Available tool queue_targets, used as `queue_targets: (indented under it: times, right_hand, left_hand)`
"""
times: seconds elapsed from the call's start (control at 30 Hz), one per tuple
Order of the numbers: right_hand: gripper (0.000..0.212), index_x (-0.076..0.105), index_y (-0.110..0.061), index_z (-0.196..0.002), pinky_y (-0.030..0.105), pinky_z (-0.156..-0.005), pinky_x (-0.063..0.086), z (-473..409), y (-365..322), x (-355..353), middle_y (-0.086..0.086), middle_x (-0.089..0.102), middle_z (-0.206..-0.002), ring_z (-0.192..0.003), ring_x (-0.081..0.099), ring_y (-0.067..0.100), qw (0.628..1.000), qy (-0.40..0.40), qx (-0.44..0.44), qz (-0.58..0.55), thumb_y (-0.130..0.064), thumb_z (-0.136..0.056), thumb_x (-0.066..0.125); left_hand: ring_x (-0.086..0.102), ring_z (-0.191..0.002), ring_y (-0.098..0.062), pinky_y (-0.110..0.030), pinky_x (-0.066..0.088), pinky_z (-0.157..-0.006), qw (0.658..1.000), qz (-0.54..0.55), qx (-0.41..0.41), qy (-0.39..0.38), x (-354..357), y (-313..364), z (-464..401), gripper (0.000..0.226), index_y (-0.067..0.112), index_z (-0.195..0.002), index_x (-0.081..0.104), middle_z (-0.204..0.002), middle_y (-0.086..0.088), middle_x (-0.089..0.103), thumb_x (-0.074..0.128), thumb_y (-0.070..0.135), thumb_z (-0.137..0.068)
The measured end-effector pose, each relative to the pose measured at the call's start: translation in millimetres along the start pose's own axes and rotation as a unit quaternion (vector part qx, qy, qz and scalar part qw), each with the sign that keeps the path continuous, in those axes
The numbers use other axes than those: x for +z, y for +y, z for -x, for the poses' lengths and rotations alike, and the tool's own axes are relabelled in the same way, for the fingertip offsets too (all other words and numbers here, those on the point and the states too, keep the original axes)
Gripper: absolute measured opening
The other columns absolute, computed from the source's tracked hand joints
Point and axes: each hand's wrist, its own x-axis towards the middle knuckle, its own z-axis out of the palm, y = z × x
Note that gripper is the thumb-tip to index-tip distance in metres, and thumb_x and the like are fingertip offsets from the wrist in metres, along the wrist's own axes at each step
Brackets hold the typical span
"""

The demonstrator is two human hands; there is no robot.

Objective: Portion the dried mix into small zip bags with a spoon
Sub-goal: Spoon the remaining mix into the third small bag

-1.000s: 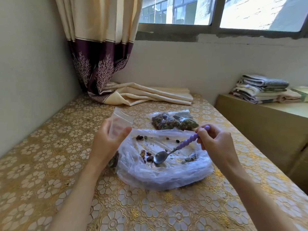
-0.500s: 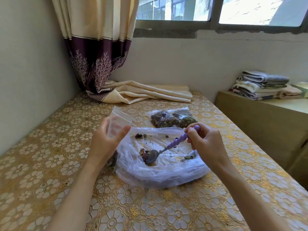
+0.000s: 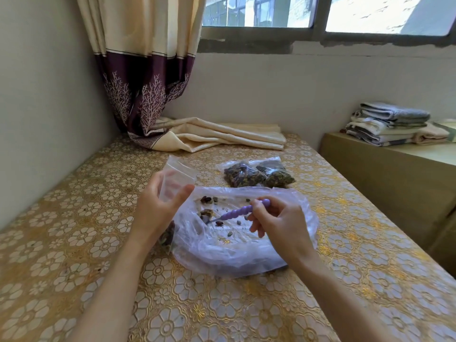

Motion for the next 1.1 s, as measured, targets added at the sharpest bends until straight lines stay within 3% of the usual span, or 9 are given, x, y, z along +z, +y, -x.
queue_targets:
  times: [0.13,0.23,0.37,0.5,0.63,0.77,0.87,1.0,1.1]
  right_hand:
    - [0.026,0.064,-0.015,-0.074,0.018,-0.048,0.05,0.0,1.6,9.3,-0.01,0.068,-0.056,-0.049,0.061,0.009,0.996,-0.013,0.058,-0.06,-0.003,-0.093,0.052]
    - [0.03,0.065,-0.011,-0.069,0.019,-0.053,0.053,-2.5,2.9,7.1,-0.004,0.07,-0.059,-0.052,0.062,0.011,0.987,-0.017,0.118,-0.107,-0.001,-0.092,0.05]
    - [0.023,0.067,-0.004,-0.07,0.02,-0.053,0.053,-5.3,7.8,-2.1,0.006,0.069,-0.058,-0.055,0.067,0.017,0.977,0.038,0.165,-0.127,-0.003,-0.09,0.055]
    - [0.02,0.067,-0.003,-0.073,0.018,-0.051,0.052,-6.8,7.1,-11.3,0.009,0.067,-0.059,-0.053,0.066,0.017,0.974,0.073,0.168,-0.133,-0.003,-0.09,0.056]
    - [0.018,0.066,-0.001,-0.076,0.019,-0.053,0.053,-9.4,-0.9,-21.0,0.012,0.067,-0.064,-0.054,0.067,0.018,0.974,0.09,0.147,-0.144,-0.006,-0.09,0.057]
    - [0.016,0.065,-0.004,-0.08,0.019,-0.053,0.053,-14.1,-15.2,-28.6,0.012,0.065,-0.065,-0.055,0.065,0.016,0.977,0.112,0.093,-0.155,-0.008,-0.092,0.056]
    - [0.016,0.064,-0.006,-0.08,0.018,-0.052,0.052,-17.4,-27.1,-29.7,0.01,0.065,-0.064,-0.055,0.065,0.015,0.975,0.117,0.058,-0.178,-0.007,-0.092,0.054]
    - [0.015,0.064,-0.007,-0.085,0.019,-0.056,0.054,-20.4,-40.0,-23.8,0.007,0.066,-0.063,-0.058,0.065,0.016,0.98,0.077,0.012,-0.183,-0.004,-0.093,0.052]
    - [0.016,0.064,-0.008,-0.089,0.023,-0.06,0.055,-18.7,-45.3,-15.5,0.007,0.067,-0.068,-0.063,0.066,0.019,0.99,0.017,-0.039,-0.133,0.0,-0.092,0.051]
  left_hand:
    - [0.057,-0.083,0.014,-0.001,0.042,-0.063,1.0,-0.004,0.005,0.003,-0.3,-0.5,-0.6,0.063,0.019,-0.114,0.051,-0.101,0.012,0.061,0.062,0.063,-0.069]
    - [0.057,-0.082,0.014,-0.001,0.041,-0.062,1.0,-0.007,0.003,0.008,-0.5,-1.7,-1.6,0.056,0.02,-0.114,0.052,-0.1,0.009,0.062,0.062,0.053,-0.07]
    - [0.057,-0.083,0.014,0.0,0.041,-0.062,1.0,-0.002,0.005,0.001,-0.2,0.0,-1.6,0.06,0.023,-0.113,0.05,-0.102,0.01,0.062,0.065,0.059,-0.067]
    - [0.058,-0.091,0.003,-0.01,0.042,-0.068,1.0,-0.022,0.006,-0.006,-0.7,-1.4,-2.1,0.067,0.022,-0.116,0.05,-0.106,0.004,0.062,0.065,0.065,-0.066]
    - [0.056,-0.087,0.007,-0.006,0.042,-0.062,0.997,-0.067,0.012,-0.036,1.7,-3.2,-1.9,0.064,0.019,-0.12,0.05,-0.099,0.015,0.059,0.063,0.056,-0.069]
    - [0.057,-0.101,-0.011,-0.021,0.049,-0.08,0.994,-0.093,0.007,-0.058,2.2,-6.5,-2.5,0.073,0.016,-0.126,0.048,-0.109,0.01,0.058,0.062,0.057,-0.069]
    - [0.055,-0.099,-0.01,-0.012,0.04,-0.071,0.993,-0.095,-0.001,-0.067,3.3,-7.1,-1.0,0.077,0.018,-0.128,0.046,-0.099,0.02,0.052,0.06,0.062,-0.066]
    - [0.055,-0.097,-0.008,-0.017,0.042,-0.074,0.992,-0.1,-0.011,-0.078,4.1,-9.5,-2.1,0.071,0.023,-0.123,0.047,-0.102,0.014,0.054,0.06,0.064,-0.066]
    - [0.055,-0.09,0.004,-0.014,0.039,-0.068,0.995,-0.059,-0.018,-0.078,3.7,-5.7,-2.0,0.069,0.027,-0.111,0.049,-0.099,0.018,0.057,0.059,0.074,-0.062]
